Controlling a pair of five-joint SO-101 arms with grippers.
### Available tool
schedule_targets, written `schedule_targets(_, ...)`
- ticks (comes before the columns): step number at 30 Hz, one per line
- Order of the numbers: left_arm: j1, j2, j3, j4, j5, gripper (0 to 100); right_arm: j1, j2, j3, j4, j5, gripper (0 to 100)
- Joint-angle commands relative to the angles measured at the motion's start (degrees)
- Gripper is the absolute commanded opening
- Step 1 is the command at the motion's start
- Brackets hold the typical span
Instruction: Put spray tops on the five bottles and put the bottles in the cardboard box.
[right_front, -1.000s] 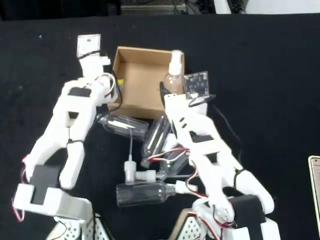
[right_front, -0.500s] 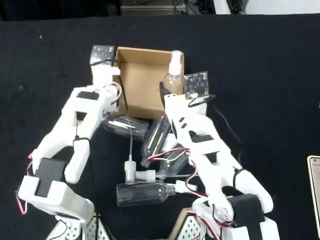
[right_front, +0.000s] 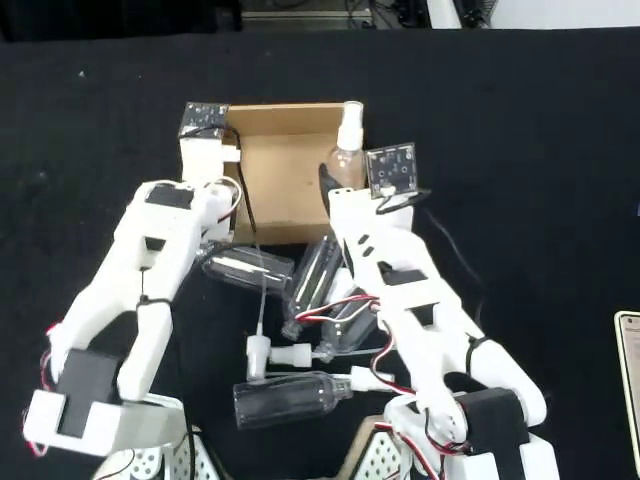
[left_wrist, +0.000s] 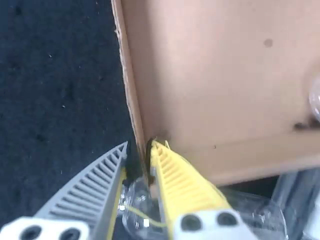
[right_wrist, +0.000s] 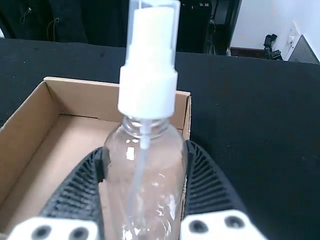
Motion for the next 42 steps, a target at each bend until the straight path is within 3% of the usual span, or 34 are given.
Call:
schedule_targets(1,0.5,-5.1,0.0,0.4,-0.4,7,-1.1,-3.8,-0.9,-1.8,0.1,1.1)
schedule_targets(7,2.2,-5.7,2.4,1.8,-0.5,7,-1.1,-3.8,0.0,-1.8,0.0,1.1)
schedule_targets(25,-2.3,-9.1,2.9,1.5,-1.1,7,-4.1,-3.8,0.5,-1.8,0.1,1.1)
schedule_targets(30,-3.4,-11.3,2.9,1.2,-5.9,7,-4.3,-3.8,0.5,-1.6,0.0,1.0)
schedule_targets(42,-3.6,-11.9,2.9,1.1,-5.8,7,-5.6,-3.8,-0.6,-1.8,0.4,1.0)
